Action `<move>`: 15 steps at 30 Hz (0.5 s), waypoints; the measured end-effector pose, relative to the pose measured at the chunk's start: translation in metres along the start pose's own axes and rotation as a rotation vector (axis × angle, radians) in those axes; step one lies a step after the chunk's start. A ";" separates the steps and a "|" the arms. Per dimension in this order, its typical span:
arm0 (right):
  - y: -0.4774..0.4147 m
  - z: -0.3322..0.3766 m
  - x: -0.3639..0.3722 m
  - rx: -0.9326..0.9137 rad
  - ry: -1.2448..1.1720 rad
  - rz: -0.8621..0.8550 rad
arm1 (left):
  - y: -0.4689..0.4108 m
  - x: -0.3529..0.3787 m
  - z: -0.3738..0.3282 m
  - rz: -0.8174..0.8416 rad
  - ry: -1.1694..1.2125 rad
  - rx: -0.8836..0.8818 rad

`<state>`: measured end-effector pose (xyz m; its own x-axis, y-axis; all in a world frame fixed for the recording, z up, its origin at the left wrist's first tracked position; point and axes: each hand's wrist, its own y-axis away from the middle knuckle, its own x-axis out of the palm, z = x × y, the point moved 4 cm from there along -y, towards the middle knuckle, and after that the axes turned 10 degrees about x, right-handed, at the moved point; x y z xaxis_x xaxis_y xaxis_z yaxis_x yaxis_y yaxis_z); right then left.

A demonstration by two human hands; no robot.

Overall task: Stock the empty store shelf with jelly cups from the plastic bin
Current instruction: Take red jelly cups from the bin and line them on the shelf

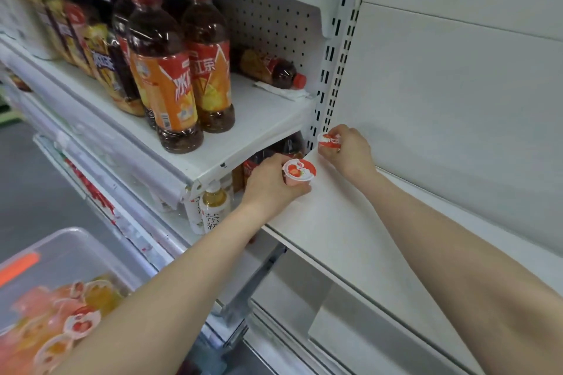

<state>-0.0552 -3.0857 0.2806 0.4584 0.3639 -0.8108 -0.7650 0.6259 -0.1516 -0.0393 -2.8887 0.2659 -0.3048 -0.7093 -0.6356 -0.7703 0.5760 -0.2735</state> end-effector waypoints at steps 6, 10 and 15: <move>0.001 -0.007 -0.004 -0.130 0.065 0.029 | -0.010 0.014 -0.004 0.011 -0.026 0.028; 0.003 -0.012 -0.018 -0.252 0.231 0.113 | -0.021 0.027 -0.012 0.023 -0.042 0.019; 0.008 -0.019 -0.043 -0.303 0.372 0.062 | -0.038 0.037 -0.022 0.027 -0.057 0.004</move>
<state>-0.0901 -3.1098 0.3035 0.2567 0.0884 -0.9624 -0.9086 0.3616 -0.2092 -0.0337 -2.9458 0.2683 -0.2931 -0.6689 -0.6831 -0.7597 0.5967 -0.2584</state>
